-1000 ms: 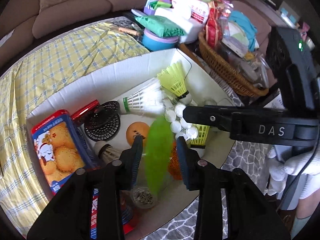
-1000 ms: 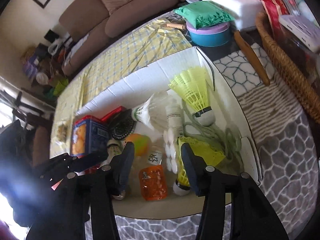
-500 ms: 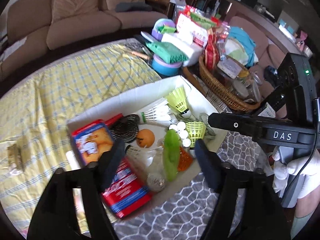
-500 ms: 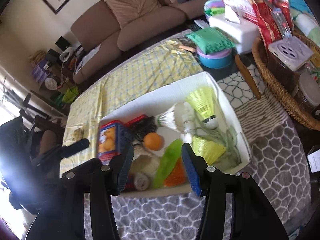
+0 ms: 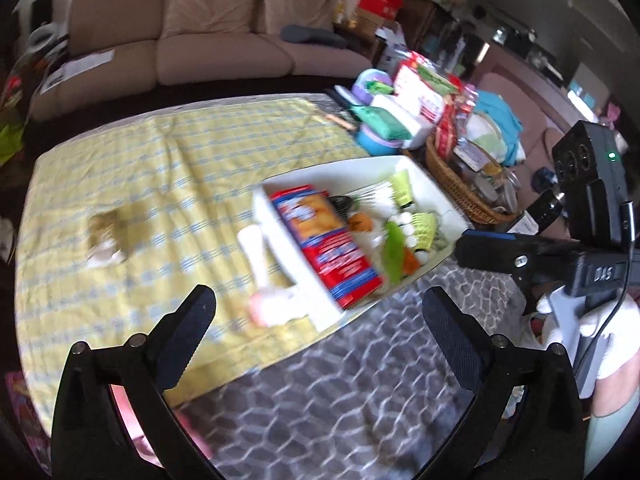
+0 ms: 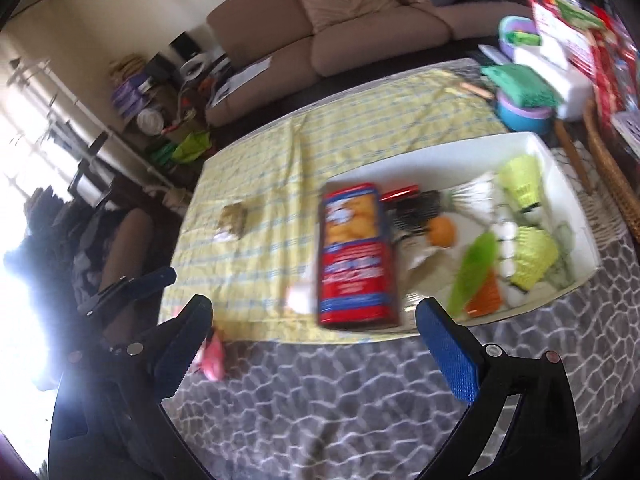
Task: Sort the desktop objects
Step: 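Withdraw the left gripper and reach toward the gold packet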
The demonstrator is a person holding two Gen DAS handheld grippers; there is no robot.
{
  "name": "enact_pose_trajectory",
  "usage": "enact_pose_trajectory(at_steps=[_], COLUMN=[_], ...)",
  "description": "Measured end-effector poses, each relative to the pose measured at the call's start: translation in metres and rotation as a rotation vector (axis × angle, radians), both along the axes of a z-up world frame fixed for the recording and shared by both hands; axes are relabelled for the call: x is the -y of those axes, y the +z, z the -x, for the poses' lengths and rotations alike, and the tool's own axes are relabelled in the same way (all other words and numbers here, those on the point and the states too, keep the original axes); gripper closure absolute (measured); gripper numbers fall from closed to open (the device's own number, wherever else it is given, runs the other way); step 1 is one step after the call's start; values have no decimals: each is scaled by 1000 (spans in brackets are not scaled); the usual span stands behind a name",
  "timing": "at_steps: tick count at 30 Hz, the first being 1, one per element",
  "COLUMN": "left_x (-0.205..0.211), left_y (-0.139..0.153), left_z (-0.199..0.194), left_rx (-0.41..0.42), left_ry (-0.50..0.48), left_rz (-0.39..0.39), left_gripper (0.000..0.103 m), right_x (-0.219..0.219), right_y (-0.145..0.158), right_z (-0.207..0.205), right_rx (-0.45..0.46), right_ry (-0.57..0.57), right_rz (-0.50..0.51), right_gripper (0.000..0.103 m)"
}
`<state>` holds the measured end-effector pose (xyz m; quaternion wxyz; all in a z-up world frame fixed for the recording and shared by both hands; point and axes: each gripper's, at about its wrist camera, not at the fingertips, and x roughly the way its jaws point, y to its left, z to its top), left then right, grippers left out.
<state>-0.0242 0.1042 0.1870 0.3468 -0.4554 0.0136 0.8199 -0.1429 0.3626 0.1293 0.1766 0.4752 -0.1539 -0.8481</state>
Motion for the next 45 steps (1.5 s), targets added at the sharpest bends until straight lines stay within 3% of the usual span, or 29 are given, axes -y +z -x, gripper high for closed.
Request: enact_pose_trajectory(at_steps=[11,17,21,28,35,41,45], left_x=[170,214,227,231,220,174,132], left_y=[-46,-59,-63,-77,-88,-99,-116], left_z=[0,3,8,22,44,91,133], left_rx=[46,-10,-12,15,24,7,12], left_ry=[222,293,313,326,322,287,248], left_rz=[38,116,117,103,78,91,156], left_gripper=[0,0,0,0,0,0,0], right_x=[116,167,189,208,205,192,180], right_y=[-16,-39,-51,-67,-79,-76,-70], right_z=[-19,-16,-8,1,12,13,12], right_rx=[-16,-9,-3,-21,-79,-190,-252], right_ry=[157,205,216,208,182,172,192], right_rz=[-15,-26,-55,-148,-164,-188,-202], right_gripper=[0,0,0,0,0,0,0])
